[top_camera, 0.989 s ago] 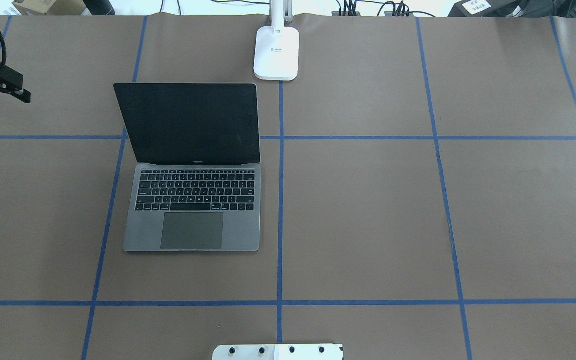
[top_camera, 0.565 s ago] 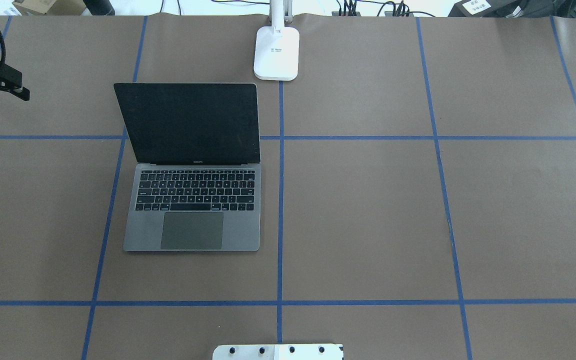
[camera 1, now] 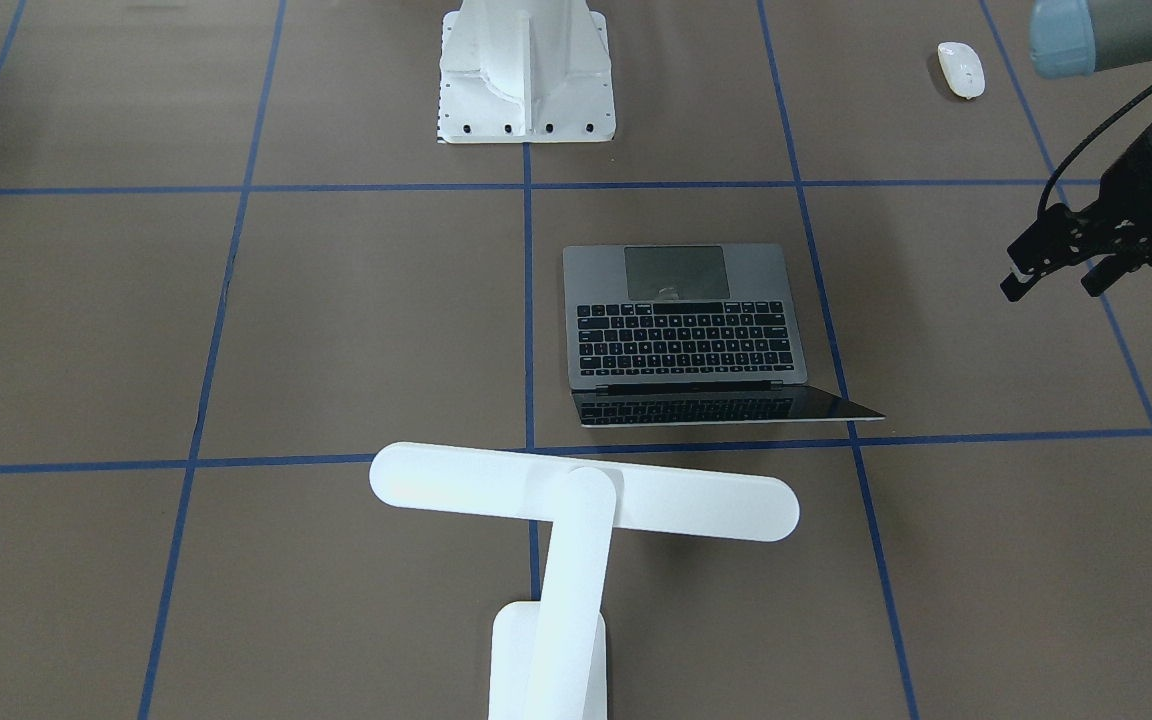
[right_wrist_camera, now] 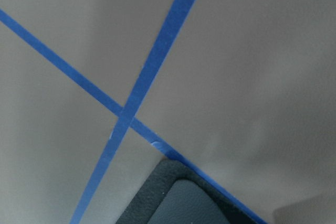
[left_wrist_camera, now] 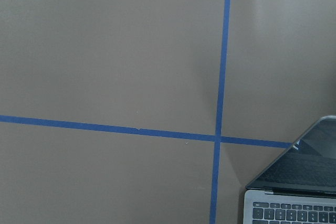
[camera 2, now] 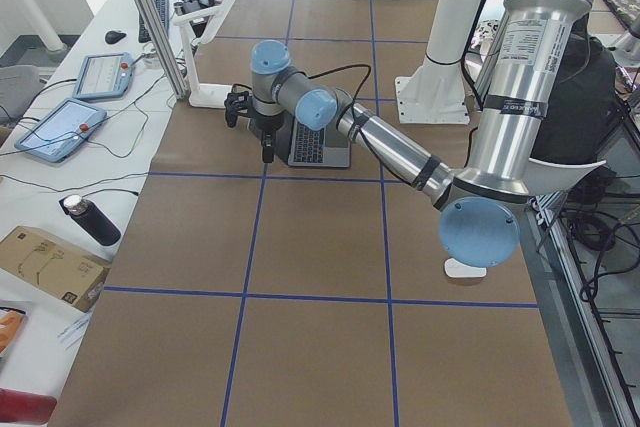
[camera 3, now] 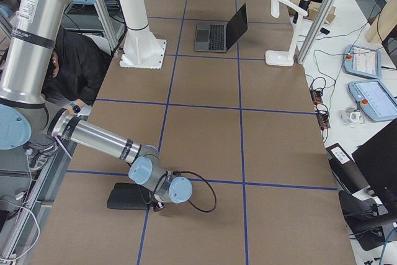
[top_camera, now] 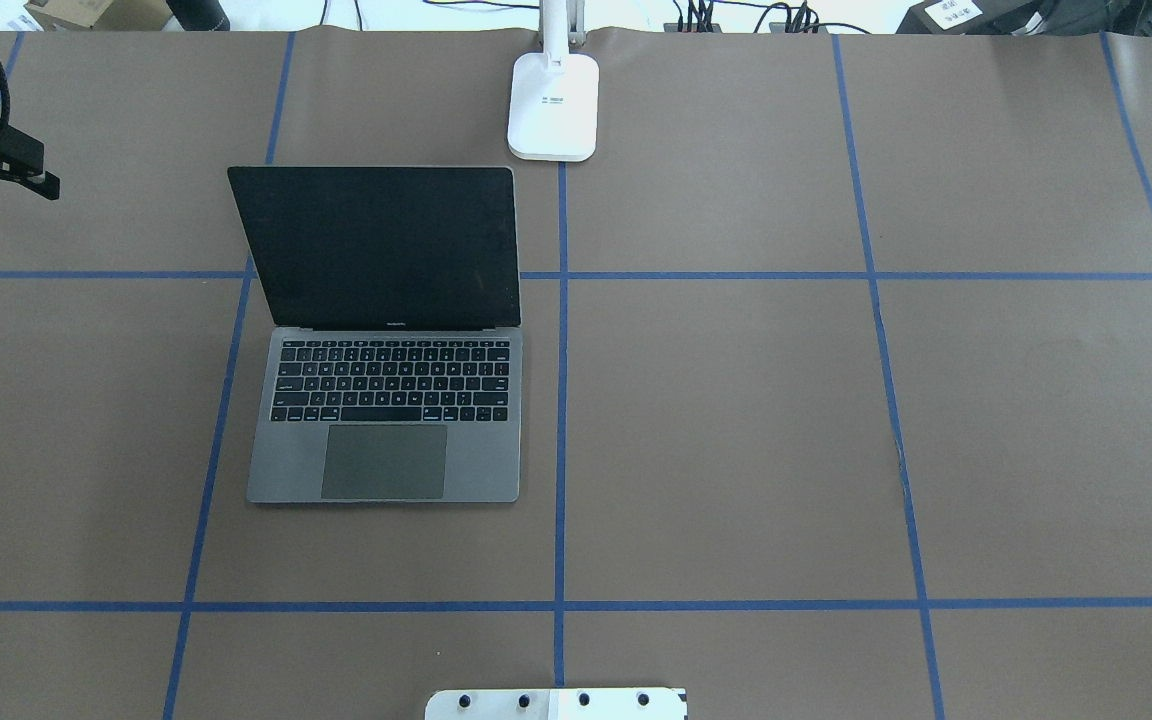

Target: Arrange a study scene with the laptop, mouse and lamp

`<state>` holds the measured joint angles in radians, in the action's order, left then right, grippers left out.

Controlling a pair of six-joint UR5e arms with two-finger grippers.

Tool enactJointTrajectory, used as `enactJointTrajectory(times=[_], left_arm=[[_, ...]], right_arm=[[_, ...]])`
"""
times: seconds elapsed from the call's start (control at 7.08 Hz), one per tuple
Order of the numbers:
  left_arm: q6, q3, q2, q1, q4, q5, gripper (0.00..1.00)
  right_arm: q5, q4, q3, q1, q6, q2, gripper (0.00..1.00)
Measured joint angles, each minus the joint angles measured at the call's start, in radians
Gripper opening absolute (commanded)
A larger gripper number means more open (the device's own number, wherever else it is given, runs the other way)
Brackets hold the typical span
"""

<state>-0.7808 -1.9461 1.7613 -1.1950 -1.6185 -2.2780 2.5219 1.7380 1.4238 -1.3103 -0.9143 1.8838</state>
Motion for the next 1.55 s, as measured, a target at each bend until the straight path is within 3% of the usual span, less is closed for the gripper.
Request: enactJointTrajectory(times=[0.14, 0.28, 0.42, 0.57, 1.13, 1.55], left_arm=[[0.0, -0.001, 0.001, 0.0, 0.0, 0.0, 1.0], [0.0, -0.001, 0.001, 0.0, 0.0, 0.0, 1.0], [0.0, -0.002, 0.001, 0.0, 0.0, 0.001, 1.0], [0.0, -0.004, 0.001, 0.0, 0.0, 0.001, 1.0], [-0.002, -0.008, -0.001, 0.0, 0.001, 0.001, 1.0], [0.001, -0.008, -0.025, 0.0, 0.001, 0.001, 1.0]], right_arm=[[0.0, 0.0, -0.007, 0.003, 0.0, 0.0, 0.85], [0.0, -0.001, -0.016, 0.004, -0.001, 0.0, 0.48], [0.0, 0.0, -0.021, 0.005, 0.0, 0.001, 0.18], [0.0, 0.001, -0.023, 0.006, 0.0, 0.001, 0.0], [0.024, -0.001, -0.009, 0.003, -0.055, 0.015, 0.0], [0.174, 0.001, 0.021, 0.002, -0.04, 0.049, 0.0]])
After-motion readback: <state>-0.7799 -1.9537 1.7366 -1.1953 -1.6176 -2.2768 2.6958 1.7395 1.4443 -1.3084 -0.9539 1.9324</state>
